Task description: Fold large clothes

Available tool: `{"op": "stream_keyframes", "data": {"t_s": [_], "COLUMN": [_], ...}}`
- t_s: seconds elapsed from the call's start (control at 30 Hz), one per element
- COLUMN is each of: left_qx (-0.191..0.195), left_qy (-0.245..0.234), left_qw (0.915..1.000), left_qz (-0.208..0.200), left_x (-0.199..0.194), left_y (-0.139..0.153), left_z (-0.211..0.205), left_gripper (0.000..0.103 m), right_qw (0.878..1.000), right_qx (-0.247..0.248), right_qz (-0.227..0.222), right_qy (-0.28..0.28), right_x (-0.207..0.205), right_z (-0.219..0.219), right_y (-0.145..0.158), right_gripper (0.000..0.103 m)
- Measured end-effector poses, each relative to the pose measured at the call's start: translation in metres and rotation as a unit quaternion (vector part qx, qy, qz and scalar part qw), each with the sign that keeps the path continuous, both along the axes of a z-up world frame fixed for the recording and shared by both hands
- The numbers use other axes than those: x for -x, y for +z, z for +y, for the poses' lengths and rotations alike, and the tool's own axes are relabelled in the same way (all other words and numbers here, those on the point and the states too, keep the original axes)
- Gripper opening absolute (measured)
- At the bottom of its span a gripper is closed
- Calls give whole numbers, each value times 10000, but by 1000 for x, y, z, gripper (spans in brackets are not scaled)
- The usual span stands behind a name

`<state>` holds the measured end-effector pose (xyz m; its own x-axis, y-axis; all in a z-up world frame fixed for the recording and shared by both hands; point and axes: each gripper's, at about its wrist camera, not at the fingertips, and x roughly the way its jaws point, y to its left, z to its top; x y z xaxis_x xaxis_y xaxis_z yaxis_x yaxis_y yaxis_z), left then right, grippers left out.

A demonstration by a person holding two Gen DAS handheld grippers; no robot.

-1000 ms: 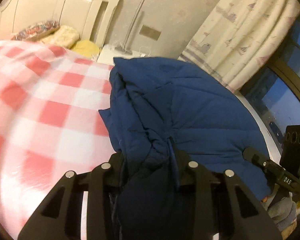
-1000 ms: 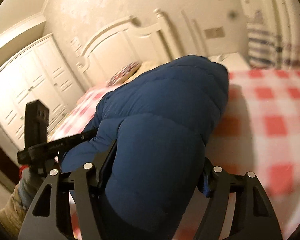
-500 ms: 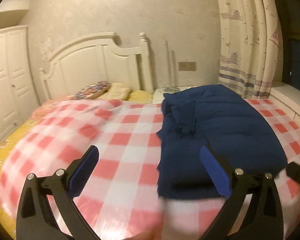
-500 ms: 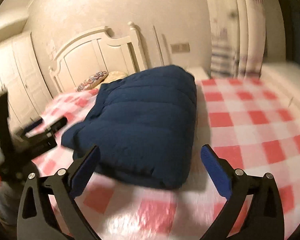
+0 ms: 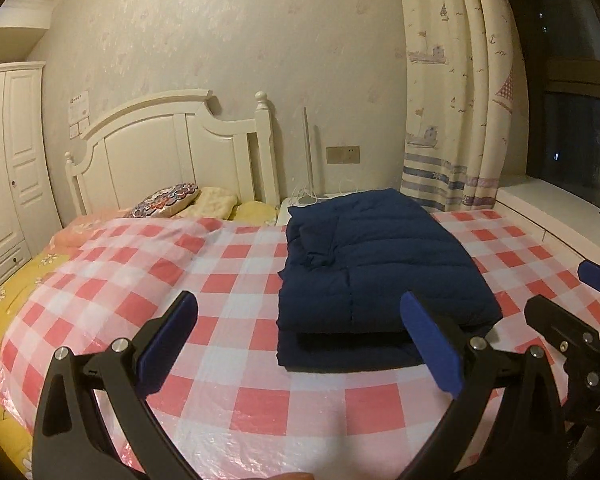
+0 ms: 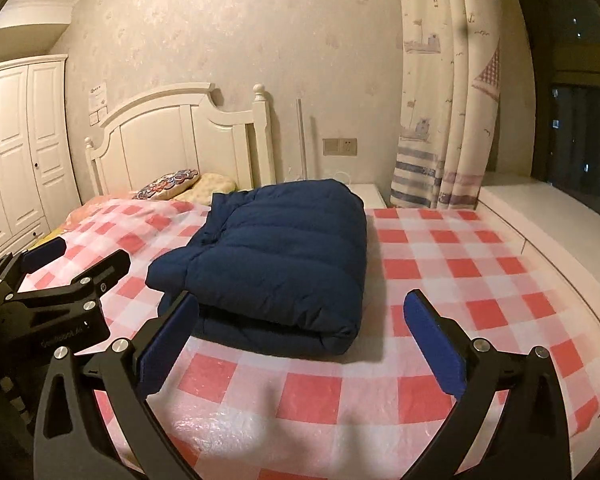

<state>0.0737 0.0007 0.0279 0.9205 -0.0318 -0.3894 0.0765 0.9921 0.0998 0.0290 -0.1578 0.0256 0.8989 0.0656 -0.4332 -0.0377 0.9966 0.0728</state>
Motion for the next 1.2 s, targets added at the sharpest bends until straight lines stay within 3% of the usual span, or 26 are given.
{"op": "stream_keyframes", "data": {"t_s": [1.2], "left_qx": [256], "left_qy": [221], "left_qw": [9994], "left_qz": [32], "left_x": [2], "left_y": [5], "left_z": [13], "left_gripper": [101], "right_qw": [9994], "right_qx": [304], "right_qz": [-140], "right_qy": [20], "right_x": [3], "right_z": [7], "right_y": [-1], "right_gripper": [99]}}
